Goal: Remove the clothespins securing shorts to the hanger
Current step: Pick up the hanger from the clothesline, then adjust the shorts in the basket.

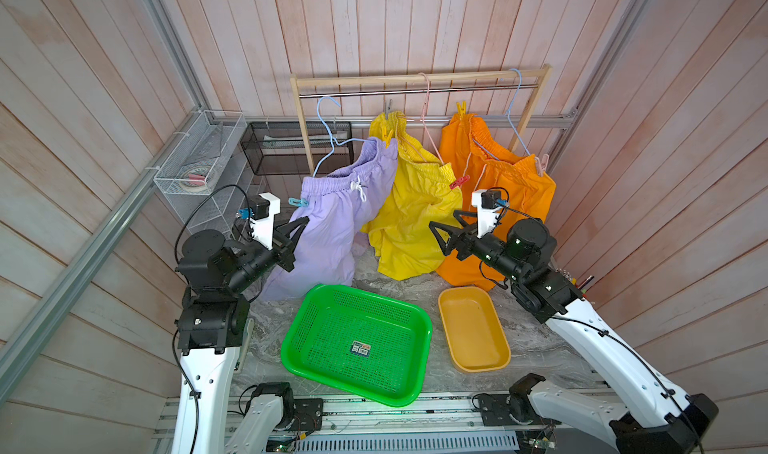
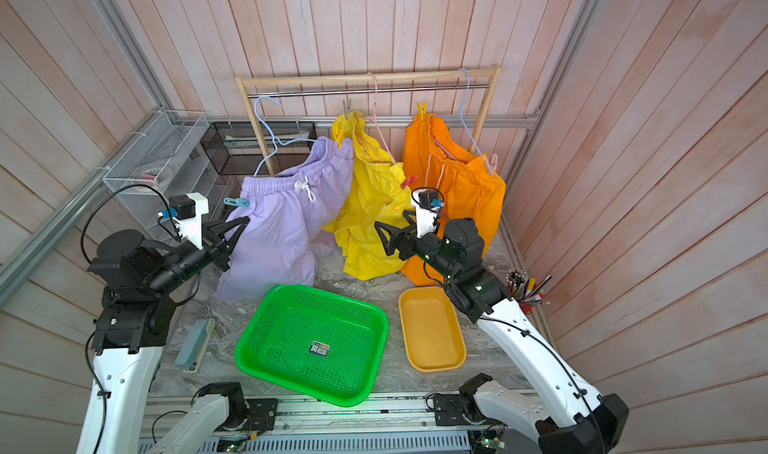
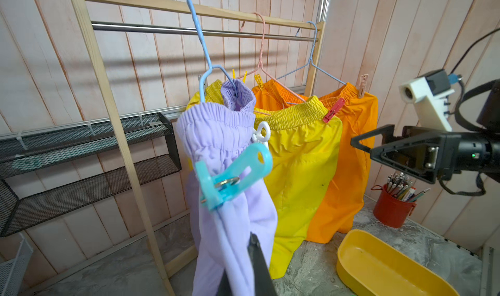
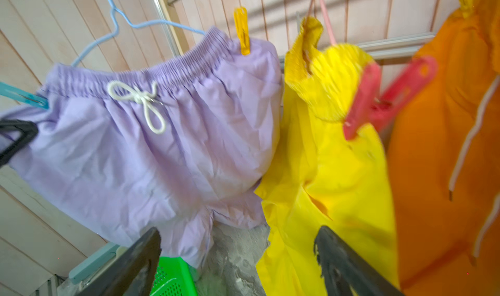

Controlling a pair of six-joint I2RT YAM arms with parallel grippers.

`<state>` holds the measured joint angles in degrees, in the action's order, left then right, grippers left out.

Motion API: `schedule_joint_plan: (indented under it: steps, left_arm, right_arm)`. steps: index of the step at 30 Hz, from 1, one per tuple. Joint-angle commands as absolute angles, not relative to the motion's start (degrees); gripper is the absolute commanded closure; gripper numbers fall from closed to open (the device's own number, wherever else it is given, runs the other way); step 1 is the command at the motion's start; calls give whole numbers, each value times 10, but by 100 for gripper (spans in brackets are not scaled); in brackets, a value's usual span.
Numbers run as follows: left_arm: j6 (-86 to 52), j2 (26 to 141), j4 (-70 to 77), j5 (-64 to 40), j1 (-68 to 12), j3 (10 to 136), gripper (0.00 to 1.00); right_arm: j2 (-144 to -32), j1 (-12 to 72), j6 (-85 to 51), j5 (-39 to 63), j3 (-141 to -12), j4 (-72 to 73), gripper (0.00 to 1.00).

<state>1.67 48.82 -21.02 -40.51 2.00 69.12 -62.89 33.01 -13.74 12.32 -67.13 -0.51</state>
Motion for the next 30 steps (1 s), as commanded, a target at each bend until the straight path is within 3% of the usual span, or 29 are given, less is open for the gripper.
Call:
schedule_joint_plan:
  steps: [1,12,30]
  left_arm:
    - [1,465,-191,-457,22,675,100]
    - [11,432,-225,-514,21,621,100]
    - [12,407,-204,-555,-3,542,100]
  right_arm:
    - [-662,344,-119,148,-739,-12,12]
    - [-806,358,-130,240,-930,-29,28]
    - [-980,398,-112,338,-1073,-26,47]
